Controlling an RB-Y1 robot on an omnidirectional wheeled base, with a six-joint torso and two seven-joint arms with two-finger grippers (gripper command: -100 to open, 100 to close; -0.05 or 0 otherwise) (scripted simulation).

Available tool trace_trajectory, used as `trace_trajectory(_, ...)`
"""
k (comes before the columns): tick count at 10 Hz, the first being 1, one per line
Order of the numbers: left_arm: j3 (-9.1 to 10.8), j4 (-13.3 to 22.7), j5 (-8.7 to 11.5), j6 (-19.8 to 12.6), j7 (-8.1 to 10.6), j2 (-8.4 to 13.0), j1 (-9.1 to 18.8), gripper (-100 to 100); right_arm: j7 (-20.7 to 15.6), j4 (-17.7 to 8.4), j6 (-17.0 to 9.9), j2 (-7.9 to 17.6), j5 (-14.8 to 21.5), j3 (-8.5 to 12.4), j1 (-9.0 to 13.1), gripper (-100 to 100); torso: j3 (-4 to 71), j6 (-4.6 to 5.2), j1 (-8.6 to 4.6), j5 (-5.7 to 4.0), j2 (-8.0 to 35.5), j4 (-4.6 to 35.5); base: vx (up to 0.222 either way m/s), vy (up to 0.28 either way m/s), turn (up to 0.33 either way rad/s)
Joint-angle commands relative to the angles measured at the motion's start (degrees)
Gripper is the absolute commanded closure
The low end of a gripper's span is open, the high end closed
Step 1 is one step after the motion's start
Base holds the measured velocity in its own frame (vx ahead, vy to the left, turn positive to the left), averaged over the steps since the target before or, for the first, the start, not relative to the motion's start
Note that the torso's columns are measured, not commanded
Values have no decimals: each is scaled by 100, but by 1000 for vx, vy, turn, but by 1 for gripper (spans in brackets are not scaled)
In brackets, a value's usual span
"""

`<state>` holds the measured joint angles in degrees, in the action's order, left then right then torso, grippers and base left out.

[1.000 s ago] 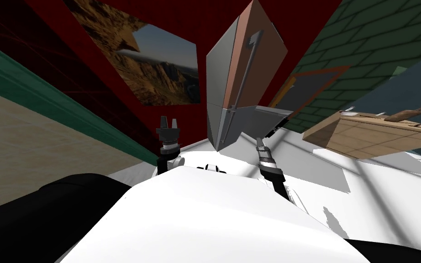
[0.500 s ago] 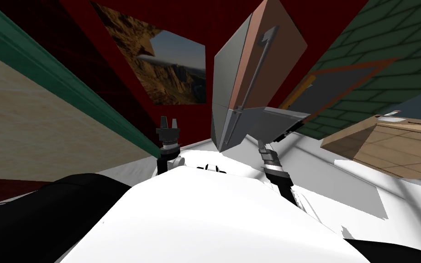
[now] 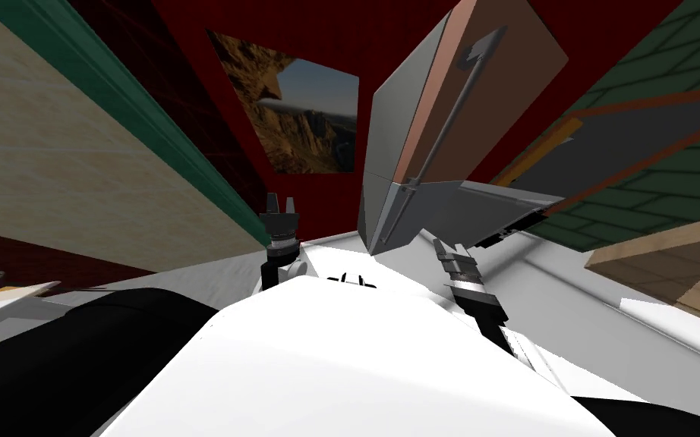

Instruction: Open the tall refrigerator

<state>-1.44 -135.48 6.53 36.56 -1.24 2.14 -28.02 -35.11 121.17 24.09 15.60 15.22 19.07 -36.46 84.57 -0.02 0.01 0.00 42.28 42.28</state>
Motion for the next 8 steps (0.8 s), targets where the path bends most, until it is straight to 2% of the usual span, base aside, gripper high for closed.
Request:
trace_trajectory(1, 0, 0, 0, 0, 0, 0, -1, 0, -442, -190, 53, 172, 185, 332, -88, -100, 0, 4, -3, -1, -1, 0, 2, 10, 282)
trace_trajectory(2, 0, 0, 0, 0, 0, 0, 0, 0, -571, -190, 53, 172, 185, 332, -88, -100, 0, -1, -1, 0, 0, 0, 2, 4, 162)
trace_trajectory(3, 1, 0, 0, 0, 0, 0, -1, 0, -754, -289, 74, 274, 318, 544, -170, -100, 0, 4, -2, 0, 0, 0, 4, 9, 303)
trace_trajectory(4, 0, 0, 0, 0, 0, 0, 0, 0, -899, -289, 74, 274, 318, 544, -170, -100, 0, -1, 0, 0, 0, 0, 3, 4, 157)
trace_trajectory(5, 1, 0, 0, 0, 0, 0, -1, 0, -1077, -395, 94, 377, 453, 758, -251, -100, 0, 4, -2, 0, -1, 0, 3, 9, 321)
trace_trajectory(6, 0, 0, 0, 0, 0, 0, 0, 0, -1229, -395, 94, 377, 453, 758, -251, -100, 0, -1, 0, 0, 0, 0, 3, 2, 128)
trace_trajectory(7, 1, 0, 0, 0, 0, 0, -1, 0, -1384, -511, 112, 483, 588, 974, -331, -100, 0, 6, -2, 0, 0, 0, 3, 8, 283)
trace_trajectory(8, 0, 0, 0, 0, 0, 0, 0, 0, -1560, -511, 112, 483, 588, 974, -331, -100, 0, -2, -1, 0, -1, 0, 5, 3, 133)
